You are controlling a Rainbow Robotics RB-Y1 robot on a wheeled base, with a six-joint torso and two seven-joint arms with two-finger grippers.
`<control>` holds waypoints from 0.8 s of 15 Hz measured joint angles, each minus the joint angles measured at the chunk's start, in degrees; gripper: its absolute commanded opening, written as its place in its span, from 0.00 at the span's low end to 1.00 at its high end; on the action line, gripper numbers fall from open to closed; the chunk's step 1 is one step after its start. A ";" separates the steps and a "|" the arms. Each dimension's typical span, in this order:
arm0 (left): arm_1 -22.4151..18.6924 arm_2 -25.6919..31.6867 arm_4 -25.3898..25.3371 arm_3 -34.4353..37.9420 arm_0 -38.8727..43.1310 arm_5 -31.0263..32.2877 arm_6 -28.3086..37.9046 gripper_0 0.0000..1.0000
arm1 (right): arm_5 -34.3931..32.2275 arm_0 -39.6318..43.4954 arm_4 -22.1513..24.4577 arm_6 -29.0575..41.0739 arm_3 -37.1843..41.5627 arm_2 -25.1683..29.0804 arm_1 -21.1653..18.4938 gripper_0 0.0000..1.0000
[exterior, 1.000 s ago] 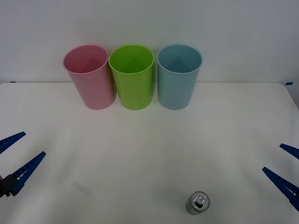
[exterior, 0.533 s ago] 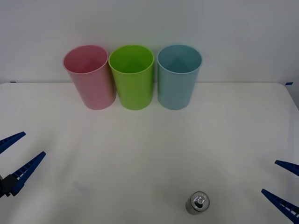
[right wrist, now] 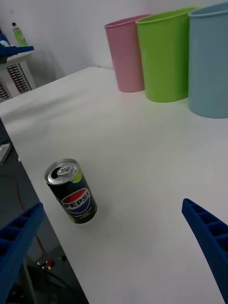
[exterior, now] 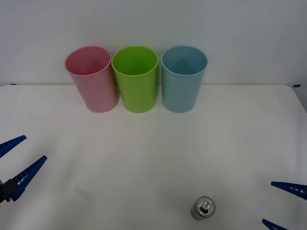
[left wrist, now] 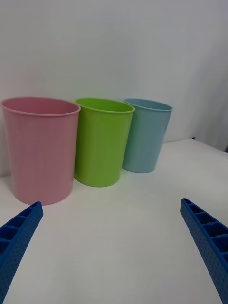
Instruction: Grasp the object on the table and drop it into the matching bin: aluminum can to the light blue bin, PET bottle to the pink bin.
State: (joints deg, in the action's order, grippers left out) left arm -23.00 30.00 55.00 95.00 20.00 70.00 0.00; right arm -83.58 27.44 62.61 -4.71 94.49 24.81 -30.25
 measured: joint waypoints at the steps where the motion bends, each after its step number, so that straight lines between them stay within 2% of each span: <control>1: 0.00 0.00 0.00 0.00 0.00 0.00 0.00 1.00 | -0.75 -0.12 0.80 -0.40 0.00 -0.40 -0.04 1.00; 6: 0.00 0.00 0.00 0.00 0.00 0.00 0.00 1.00 | -1.80 -1.29 4.14 -2.26 0.00 -3.64 -0.07 1.00; 12: 0.00 0.00 0.00 0.00 0.00 0.00 0.00 1.00 | 1.26 -2.83 7.62 -4.64 0.00 -9.64 -0.15 1.00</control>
State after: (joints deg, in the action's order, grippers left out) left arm -23.00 30.00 55.00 95.00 20.00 70.00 0.00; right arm -82.32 24.61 70.23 -9.36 94.49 15.17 -30.40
